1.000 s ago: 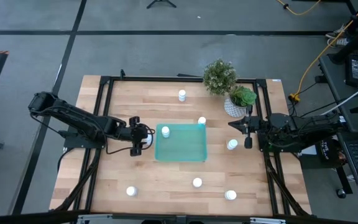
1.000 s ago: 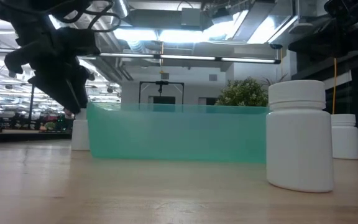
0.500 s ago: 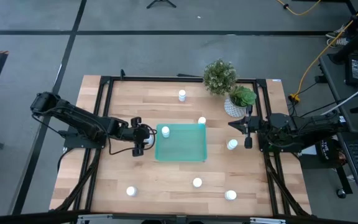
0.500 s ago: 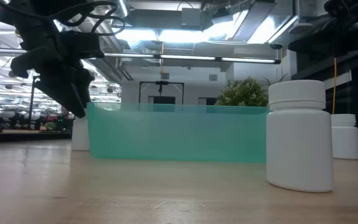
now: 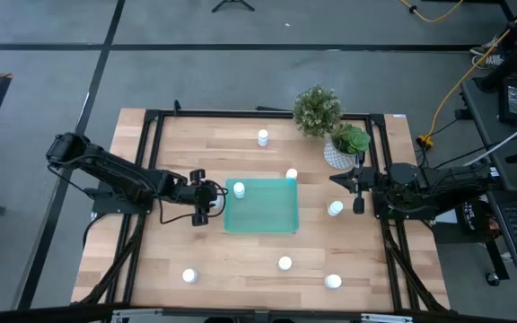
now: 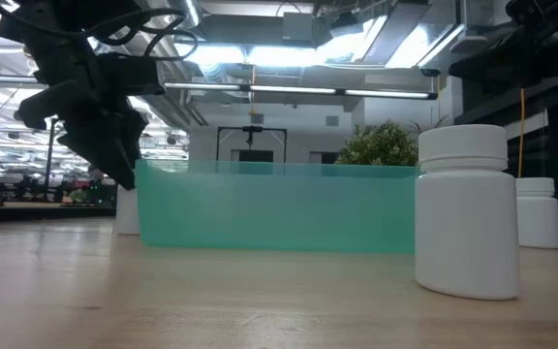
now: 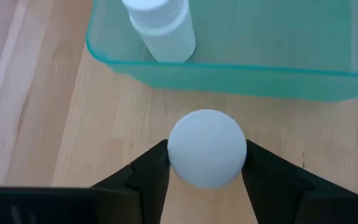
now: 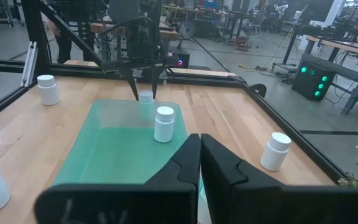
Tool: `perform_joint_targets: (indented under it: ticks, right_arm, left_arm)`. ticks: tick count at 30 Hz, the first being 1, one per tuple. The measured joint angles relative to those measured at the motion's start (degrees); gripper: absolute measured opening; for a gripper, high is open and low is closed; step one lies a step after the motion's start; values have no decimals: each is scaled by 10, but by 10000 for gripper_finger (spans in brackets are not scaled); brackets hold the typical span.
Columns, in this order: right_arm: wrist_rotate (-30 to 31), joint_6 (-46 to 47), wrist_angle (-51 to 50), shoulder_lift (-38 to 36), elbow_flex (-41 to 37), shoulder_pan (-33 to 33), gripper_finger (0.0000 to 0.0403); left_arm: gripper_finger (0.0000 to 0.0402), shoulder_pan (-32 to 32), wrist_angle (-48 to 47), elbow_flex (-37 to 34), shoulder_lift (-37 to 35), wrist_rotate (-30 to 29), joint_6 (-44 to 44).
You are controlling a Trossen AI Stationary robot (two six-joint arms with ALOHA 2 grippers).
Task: Pick and place pill bottles into a basket
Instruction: Put the white pill bottle into the blue bin
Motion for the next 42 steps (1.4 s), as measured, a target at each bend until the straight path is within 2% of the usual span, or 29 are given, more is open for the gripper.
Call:
perform_joint_targets:
  ticks: [5, 16, 24, 28, 32, 36, 42]
  right_arm:
    - [0, 0, 0, 0, 0, 0, 16]
    - [0, 0, 0, 0, 0, 0, 16]
    - [0, 0, 3, 0, 0, 0, 16]
    - [0, -1, 3, 0, 0, 0, 16]
    - [0, -1, 3, 0, 0, 0, 16]
    - [0, -2, 3, 0, 0, 0, 16]
    - [0, -4, 6, 0, 0, 0, 16]
  left_arm:
    - [158, 0, 5, 0, 0, 1, 15]
    - [154, 0, -26, 0, -18, 8, 16]
    - [154, 0, -52, 0, -103, 2, 17]
    - [154, 0, -67, 0, -151, -7, 46]
    - [155, 0, -57, 0, -199, -27, 85]
    - [154, 0, -26, 0, -233, -20, 114]
    - [154, 0, 46, 0, -235, 3, 154]
